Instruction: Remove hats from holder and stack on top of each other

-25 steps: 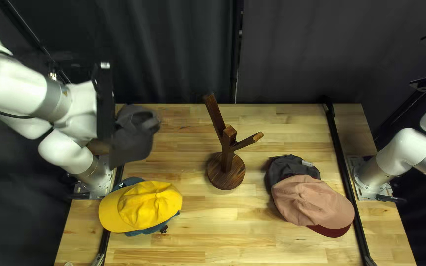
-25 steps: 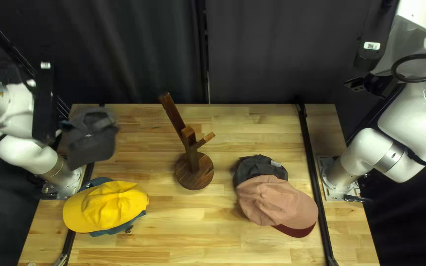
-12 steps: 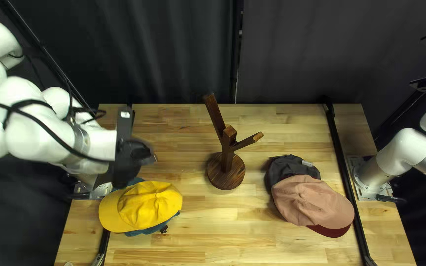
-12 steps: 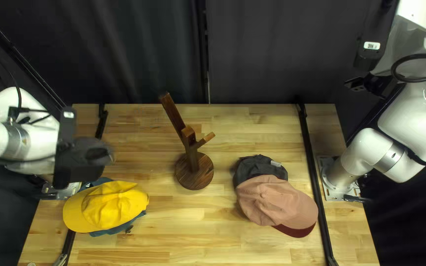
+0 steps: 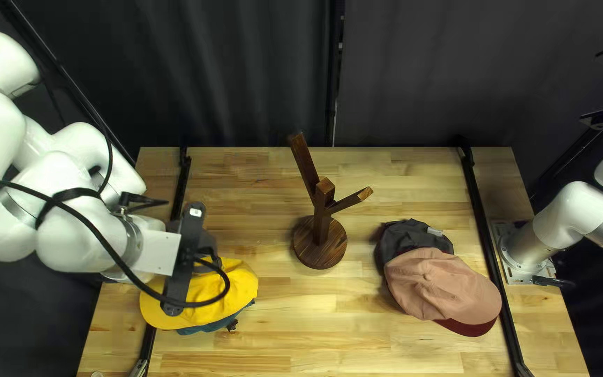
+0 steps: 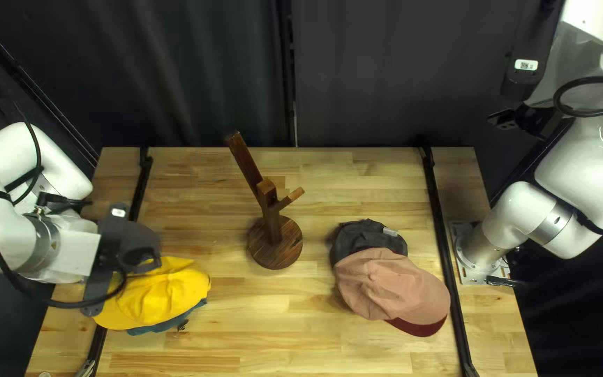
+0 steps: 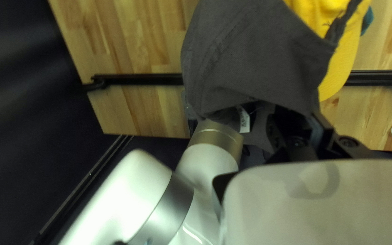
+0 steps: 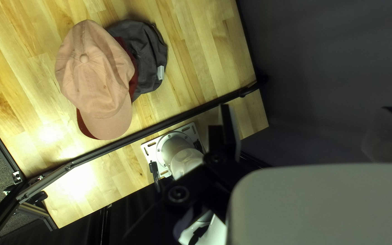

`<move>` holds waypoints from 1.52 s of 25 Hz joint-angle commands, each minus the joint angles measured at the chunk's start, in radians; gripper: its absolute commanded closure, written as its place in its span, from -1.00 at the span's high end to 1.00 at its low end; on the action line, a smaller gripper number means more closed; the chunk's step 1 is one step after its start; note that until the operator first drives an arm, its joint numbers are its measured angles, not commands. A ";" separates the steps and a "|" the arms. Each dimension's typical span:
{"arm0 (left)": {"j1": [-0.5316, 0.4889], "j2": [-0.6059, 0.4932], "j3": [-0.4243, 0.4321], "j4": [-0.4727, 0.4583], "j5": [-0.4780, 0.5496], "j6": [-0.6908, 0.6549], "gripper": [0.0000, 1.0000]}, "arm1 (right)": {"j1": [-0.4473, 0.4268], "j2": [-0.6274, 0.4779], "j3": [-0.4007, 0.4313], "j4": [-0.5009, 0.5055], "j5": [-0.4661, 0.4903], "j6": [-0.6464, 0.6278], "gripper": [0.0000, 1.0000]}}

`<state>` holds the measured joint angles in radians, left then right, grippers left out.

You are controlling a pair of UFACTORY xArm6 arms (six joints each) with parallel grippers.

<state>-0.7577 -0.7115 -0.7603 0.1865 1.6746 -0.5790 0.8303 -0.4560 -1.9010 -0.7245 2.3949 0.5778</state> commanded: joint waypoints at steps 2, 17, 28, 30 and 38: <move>0.054 0.056 0.008 -0.021 -0.069 0.076 -1.00 | 0.000 0.000 0.000 0.000 0.000 0.000 1.00; 0.167 0.197 0.040 -0.105 -0.288 0.223 1.00 | 0.000 0.000 0.000 0.000 0.000 0.000 1.00; 0.220 0.014 0.078 -0.093 -0.231 0.228 1.00 | 0.000 0.000 0.000 0.000 0.000 0.000 1.00; 0.247 -0.044 0.099 -0.093 -0.214 0.233 1.00 | 0.000 0.000 0.000 0.000 0.000 0.000 1.00; 0.402 -0.232 0.128 -0.081 -0.147 0.324 1.00 | 0.000 0.000 0.000 0.000 0.000 0.000 1.00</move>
<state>-0.4091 -0.9023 -0.6286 0.1016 1.5045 -0.2963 0.8303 -0.4560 -1.9010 -0.7245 2.3949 0.5778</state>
